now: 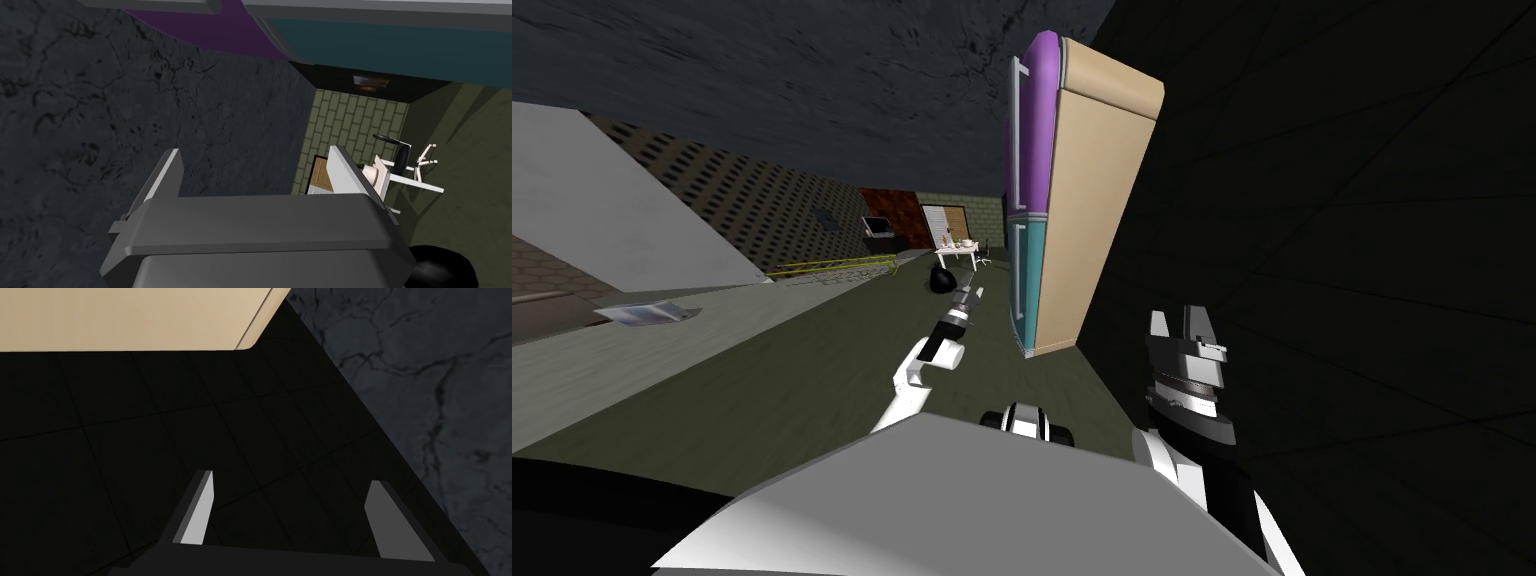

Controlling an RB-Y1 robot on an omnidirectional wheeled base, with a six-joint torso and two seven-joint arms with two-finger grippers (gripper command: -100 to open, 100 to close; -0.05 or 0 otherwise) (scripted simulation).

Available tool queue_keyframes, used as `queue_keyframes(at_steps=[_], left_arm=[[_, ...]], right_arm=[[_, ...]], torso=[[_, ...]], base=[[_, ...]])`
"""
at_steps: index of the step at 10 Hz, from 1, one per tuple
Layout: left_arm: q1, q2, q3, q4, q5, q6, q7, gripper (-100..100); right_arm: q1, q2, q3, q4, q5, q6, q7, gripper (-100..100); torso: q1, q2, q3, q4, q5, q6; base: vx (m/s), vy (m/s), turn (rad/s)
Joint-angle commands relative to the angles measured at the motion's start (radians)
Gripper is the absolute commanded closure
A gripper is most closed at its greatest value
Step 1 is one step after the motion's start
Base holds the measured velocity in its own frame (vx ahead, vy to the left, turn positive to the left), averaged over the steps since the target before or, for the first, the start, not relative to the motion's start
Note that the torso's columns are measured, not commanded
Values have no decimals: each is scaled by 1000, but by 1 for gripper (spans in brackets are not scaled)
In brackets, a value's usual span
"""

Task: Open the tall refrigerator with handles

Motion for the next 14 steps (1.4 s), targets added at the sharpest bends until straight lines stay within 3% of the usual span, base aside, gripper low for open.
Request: queue_keyframes(at_steps=[1, 14], left_arm=[[-72, 20, 17, 58, 10, 47, 17, -100], [-441, 90, 105, 299, 40, 258, 75, -100]], right_arm=[[0, 0, 0, 0, 0, 0, 0, 0], [0, 0, 0, 0, 0, 0, 0, 0]], torso=[[1, 0, 0, 0, 0, 0], [-1, 0, 0, 0, 0, 0]], base=[[59, -79, 57], [48, -89, 53]])
